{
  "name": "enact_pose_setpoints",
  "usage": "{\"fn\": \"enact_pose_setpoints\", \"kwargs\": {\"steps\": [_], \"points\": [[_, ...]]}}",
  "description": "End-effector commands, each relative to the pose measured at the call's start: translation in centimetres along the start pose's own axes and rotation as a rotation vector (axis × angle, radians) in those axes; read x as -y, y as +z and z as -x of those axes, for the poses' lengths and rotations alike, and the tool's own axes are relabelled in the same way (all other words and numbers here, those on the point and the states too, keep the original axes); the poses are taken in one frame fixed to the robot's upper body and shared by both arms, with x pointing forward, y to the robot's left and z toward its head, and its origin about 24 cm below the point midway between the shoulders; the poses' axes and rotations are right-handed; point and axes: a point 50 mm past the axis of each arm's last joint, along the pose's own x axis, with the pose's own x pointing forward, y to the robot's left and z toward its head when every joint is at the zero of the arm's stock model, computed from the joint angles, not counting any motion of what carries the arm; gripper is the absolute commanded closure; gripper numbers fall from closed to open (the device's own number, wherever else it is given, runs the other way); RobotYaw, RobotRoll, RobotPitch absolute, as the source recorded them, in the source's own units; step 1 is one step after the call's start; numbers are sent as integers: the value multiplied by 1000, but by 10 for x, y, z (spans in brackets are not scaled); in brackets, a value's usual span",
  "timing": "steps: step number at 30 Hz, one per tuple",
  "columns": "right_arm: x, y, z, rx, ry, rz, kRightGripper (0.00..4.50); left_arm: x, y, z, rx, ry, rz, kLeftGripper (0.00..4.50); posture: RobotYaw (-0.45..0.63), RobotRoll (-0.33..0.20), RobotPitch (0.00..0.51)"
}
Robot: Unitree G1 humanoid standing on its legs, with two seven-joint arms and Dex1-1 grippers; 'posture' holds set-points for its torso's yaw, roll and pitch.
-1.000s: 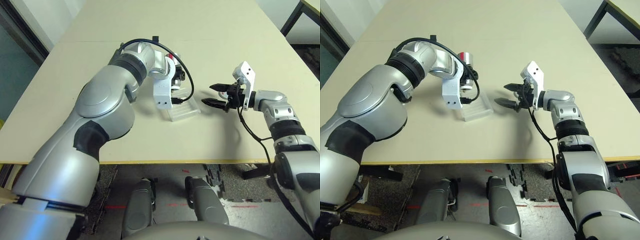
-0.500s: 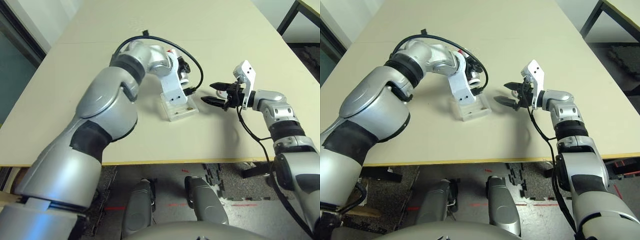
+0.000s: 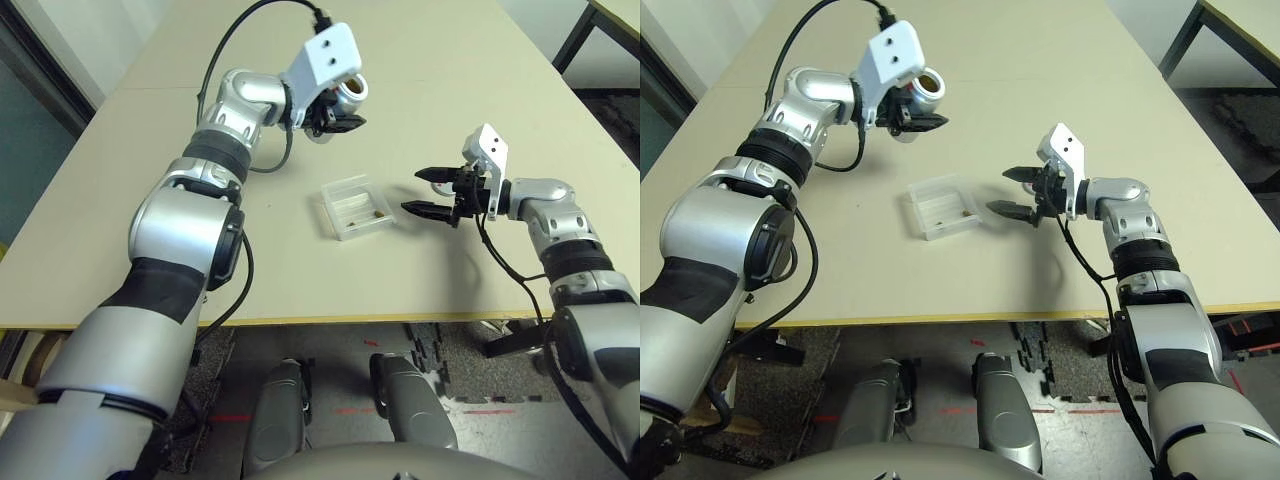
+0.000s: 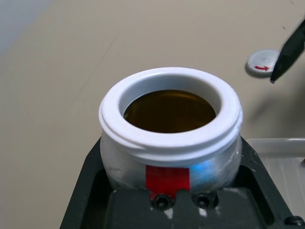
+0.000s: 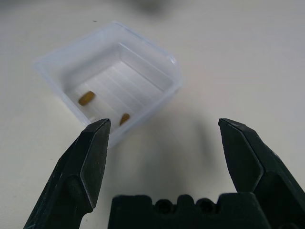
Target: Pour the medicine from the bottle into the box.
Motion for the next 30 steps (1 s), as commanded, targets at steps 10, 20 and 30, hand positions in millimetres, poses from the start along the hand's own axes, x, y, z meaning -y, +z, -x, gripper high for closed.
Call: {"fn": "enact_pose_setpoints", "kwargs": {"steps": [10, 20, 30], "points": [[-1, 13, 0, 39, 84, 46, 0, -14, -50, 36, 128, 273, 402, 1815, -135, 0, 106], [-2, 14, -3, 50, 101, 59, 0, -6, -84, 54, 164, 441, 534, 1815, -123, 0, 113], [-4, 13, -2, 54, 111, 60, 0, -3, -101, 61, 190, 533, 582, 1815, -134, 0, 124]]}}
